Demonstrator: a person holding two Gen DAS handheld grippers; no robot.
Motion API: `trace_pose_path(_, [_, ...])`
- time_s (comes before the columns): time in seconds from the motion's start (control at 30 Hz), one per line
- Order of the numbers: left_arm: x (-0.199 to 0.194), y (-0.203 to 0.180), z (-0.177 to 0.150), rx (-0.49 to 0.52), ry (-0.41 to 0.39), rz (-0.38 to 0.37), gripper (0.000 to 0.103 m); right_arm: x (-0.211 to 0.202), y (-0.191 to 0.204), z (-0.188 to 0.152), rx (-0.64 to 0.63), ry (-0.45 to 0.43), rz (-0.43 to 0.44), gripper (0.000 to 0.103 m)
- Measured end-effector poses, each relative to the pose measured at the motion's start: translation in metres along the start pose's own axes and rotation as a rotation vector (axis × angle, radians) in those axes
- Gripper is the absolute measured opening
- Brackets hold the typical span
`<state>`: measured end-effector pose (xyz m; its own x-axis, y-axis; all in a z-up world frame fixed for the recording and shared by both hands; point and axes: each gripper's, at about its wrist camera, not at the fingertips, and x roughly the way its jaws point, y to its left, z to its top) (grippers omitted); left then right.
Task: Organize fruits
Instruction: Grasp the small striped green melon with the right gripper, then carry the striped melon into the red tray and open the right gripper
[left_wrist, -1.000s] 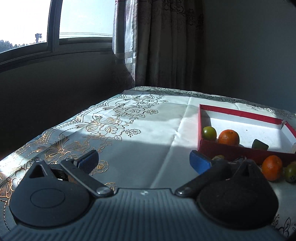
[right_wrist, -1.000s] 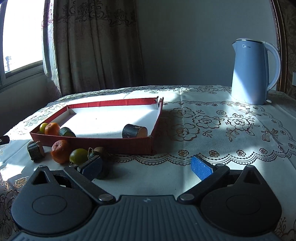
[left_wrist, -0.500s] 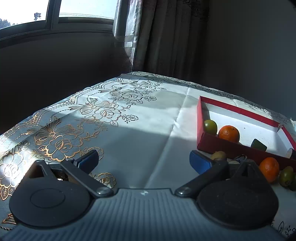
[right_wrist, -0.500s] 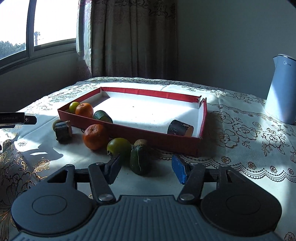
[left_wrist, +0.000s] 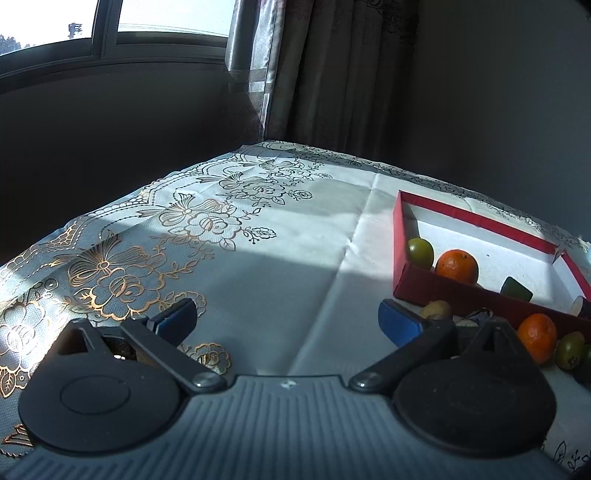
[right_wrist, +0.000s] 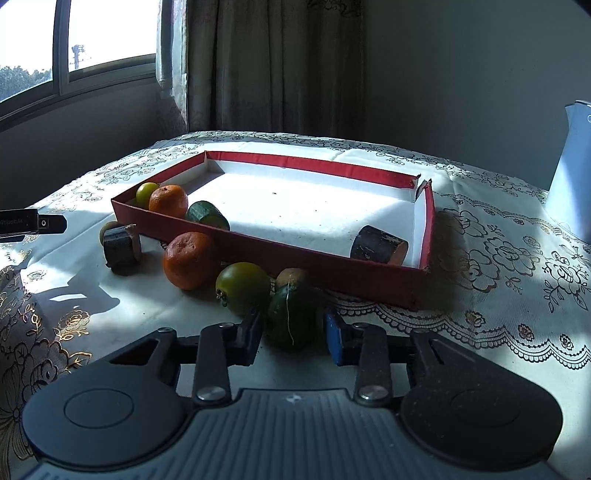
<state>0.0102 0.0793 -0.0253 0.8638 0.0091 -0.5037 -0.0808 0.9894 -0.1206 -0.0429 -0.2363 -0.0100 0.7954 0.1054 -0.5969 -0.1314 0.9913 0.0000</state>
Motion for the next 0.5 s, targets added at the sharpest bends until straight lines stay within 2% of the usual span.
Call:
trace_pose_path(0.3, [0.0, 0.001, -0.001, -0.002, 0.002, 0.002, 0.103, -0.005, -0.001, -0.001, 0.026, -0.021, 0.002, 0.028])
trace_pose_path(0.5, [0.0, 0.001, -0.001, -0.002, 0.004, 0.004, 0.103, -0.024, -0.004, 0.007, 0.046, -0.088, -0.01, 0.028])
